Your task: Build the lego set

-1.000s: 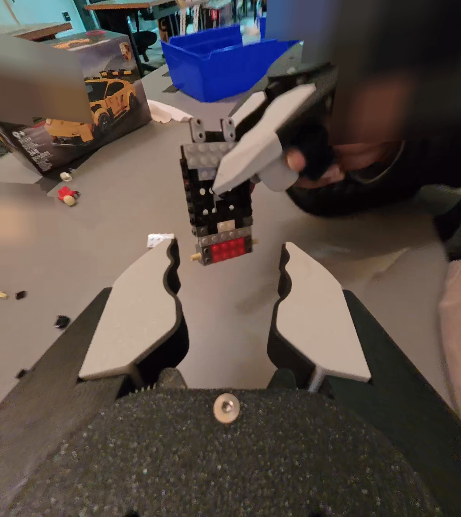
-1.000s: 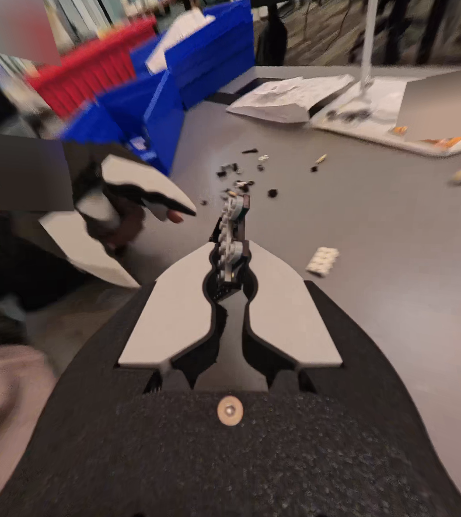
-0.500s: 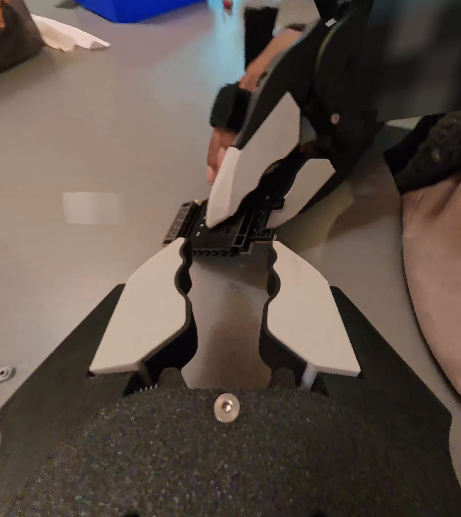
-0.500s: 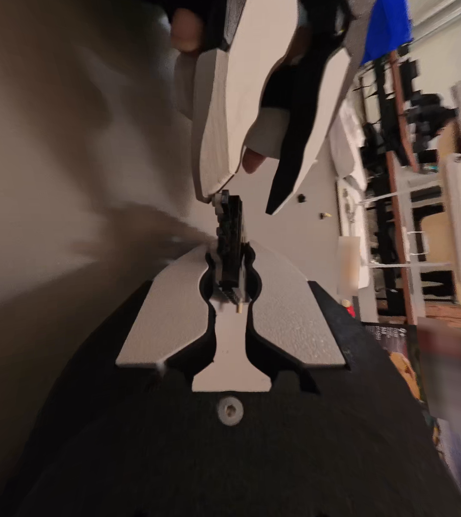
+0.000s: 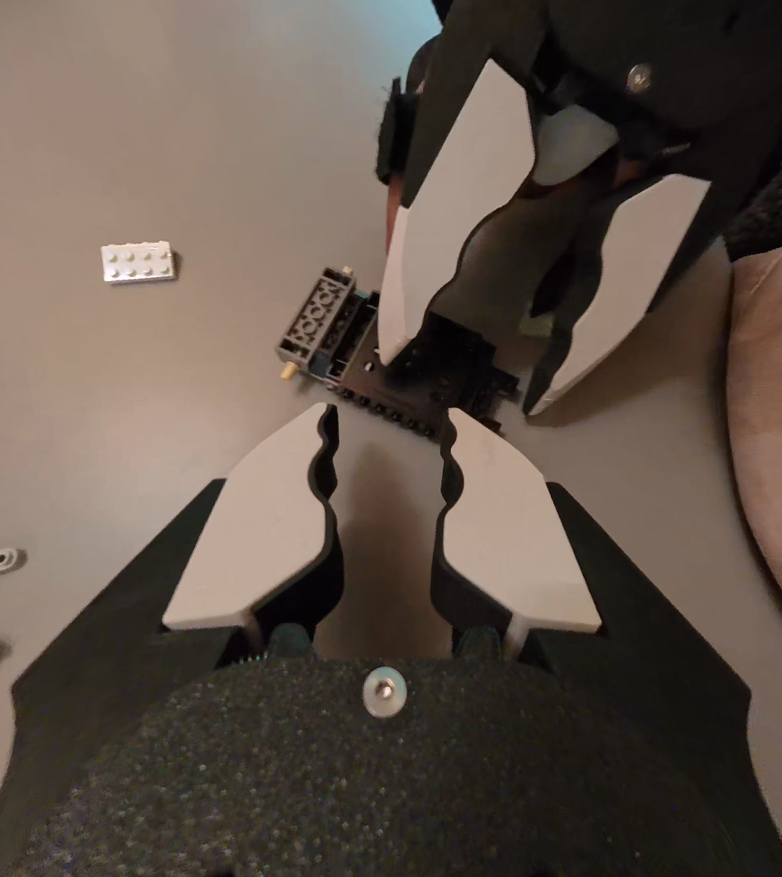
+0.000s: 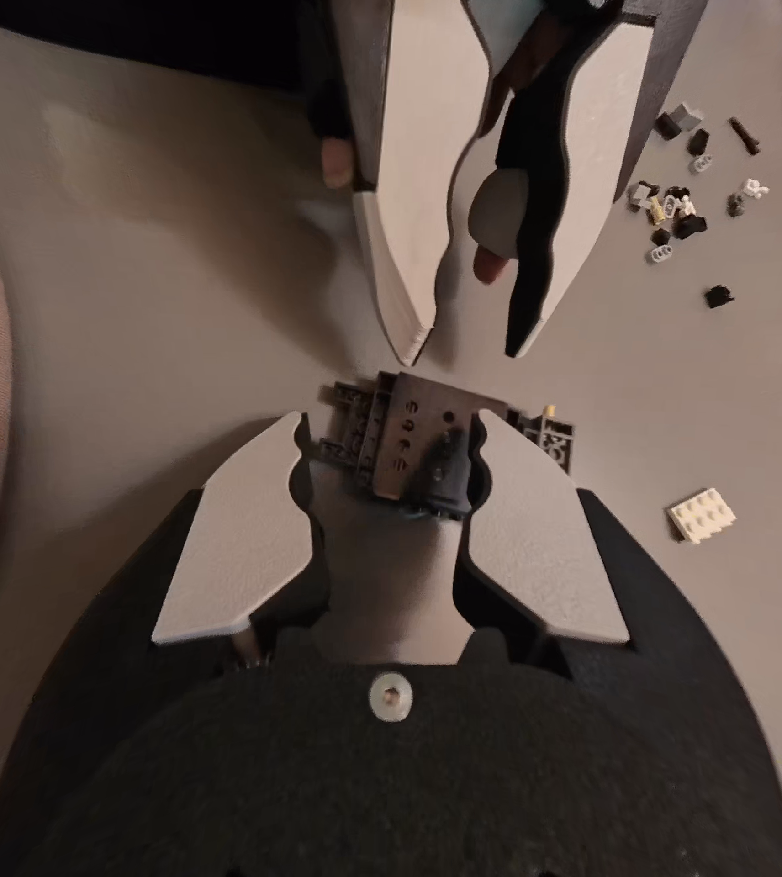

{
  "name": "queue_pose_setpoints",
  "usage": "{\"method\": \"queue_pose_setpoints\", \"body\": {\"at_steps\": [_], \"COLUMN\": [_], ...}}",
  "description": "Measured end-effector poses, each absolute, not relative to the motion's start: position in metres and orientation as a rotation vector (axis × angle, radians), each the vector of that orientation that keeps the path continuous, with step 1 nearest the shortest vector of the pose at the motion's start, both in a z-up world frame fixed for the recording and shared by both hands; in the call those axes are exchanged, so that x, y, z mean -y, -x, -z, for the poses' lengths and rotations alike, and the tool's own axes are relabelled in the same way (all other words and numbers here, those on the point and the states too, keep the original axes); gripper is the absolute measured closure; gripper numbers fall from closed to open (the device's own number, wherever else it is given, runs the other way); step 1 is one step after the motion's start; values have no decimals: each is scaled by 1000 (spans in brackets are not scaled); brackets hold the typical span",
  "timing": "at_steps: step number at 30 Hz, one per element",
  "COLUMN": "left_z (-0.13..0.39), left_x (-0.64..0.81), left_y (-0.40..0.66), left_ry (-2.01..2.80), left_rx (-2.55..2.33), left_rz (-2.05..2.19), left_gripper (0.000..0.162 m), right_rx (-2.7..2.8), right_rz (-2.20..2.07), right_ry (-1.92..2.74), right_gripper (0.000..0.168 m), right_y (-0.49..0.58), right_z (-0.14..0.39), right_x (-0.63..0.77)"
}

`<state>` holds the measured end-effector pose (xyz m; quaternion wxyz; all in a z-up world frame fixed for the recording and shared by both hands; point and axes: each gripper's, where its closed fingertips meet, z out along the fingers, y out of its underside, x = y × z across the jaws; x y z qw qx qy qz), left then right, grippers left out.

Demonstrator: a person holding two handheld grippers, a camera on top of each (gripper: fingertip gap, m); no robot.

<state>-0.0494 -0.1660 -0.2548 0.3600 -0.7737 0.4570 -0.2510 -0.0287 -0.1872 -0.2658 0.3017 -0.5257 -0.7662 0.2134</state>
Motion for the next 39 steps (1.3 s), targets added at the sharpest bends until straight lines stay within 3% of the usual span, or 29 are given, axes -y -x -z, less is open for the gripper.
{"method": "queue_pose_setpoints", "body": {"at_steps": [1, 5, 9, 14, 22, 32, 36, 39], "left_z": [255, 252, 245, 236, 234, 251, 263, 268], "left_x": [164, 158, 150, 140, 128, 147, 164, 173], "left_y": [51, 56, 62, 68, 86, 73, 61, 52], "left_ry": [1997, 1985, 1971, 1923, 1927, 1976, 2002, 1999], "left_rx": [-1176, -1146, -1088, -1030, -925, -1091, -1225, -1292], "left_rz": [629, 583, 547, 491, 456, 501, 530, 547], "left_gripper": [121, 122, 123, 125, 128, 130, 135, 135], "right_rx": [2020, 1989, 2141, 2518, 2836, 2648, 2581, 2571], "right_rz": [-597, -800, -652, -387, -314, -434, -592, -712], "right_ry": [1410, 1431, 1245, 1002, 691, 1063, 1355, 1453], "right_gripper": [104, 100, 99, 91, 85, 94, 111, 111], "right_y": [30, 31, 18, 8, 29, 28, 4, -14], "right_z": [264, 242, 221, 237, 263, 257, 245, 245], "right_x": [188, 193, 155, 113, 118, 99, 98, 121]}}
